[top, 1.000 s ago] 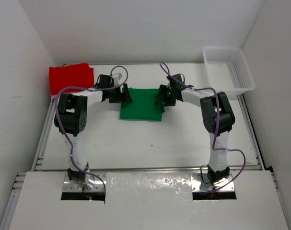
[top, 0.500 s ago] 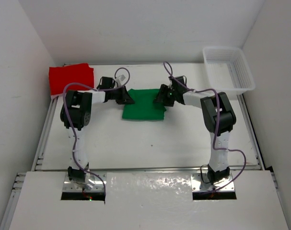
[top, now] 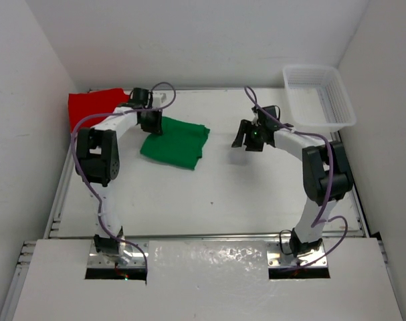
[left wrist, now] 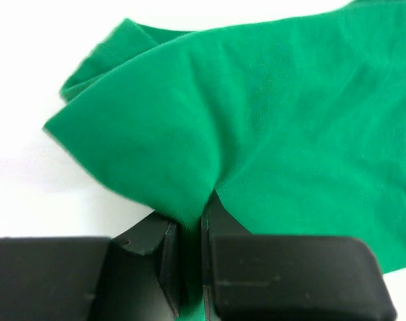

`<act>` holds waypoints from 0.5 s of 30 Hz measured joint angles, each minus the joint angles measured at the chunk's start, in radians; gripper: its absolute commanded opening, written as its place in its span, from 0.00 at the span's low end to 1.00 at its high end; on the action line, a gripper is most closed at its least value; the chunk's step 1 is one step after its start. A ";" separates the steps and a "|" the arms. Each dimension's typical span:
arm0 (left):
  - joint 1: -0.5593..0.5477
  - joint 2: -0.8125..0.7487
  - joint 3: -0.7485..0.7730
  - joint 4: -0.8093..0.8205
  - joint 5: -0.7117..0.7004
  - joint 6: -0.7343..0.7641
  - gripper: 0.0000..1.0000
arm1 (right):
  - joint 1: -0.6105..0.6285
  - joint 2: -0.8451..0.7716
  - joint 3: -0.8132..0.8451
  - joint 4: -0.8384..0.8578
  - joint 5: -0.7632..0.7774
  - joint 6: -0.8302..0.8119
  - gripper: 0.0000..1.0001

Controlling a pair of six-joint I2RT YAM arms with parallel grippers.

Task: Fold and stack the t-shirts
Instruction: Put the neatly folded tshirt into the corner of the board with the left arm

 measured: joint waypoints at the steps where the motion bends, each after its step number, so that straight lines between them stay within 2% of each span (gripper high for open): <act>1: 0.000 -0.001 0.030 -0.024 -0.043 0.029 0.00 | -0.003 -0.015 0.002 -0.010 0.008 -0.013 0.63; 8: 0.004 -0.005 0.204 -0.142 -0.308 0.168 0.00 | 0.000 -0.032 0.012 -0.057 0.038 -0.060 0.63; 15: 0.014 0.022 0.406 -0.190 -0.470 0.241 0.00 | 0.000 -0.032 0.012 -0.082 0.055 -0.079 0.63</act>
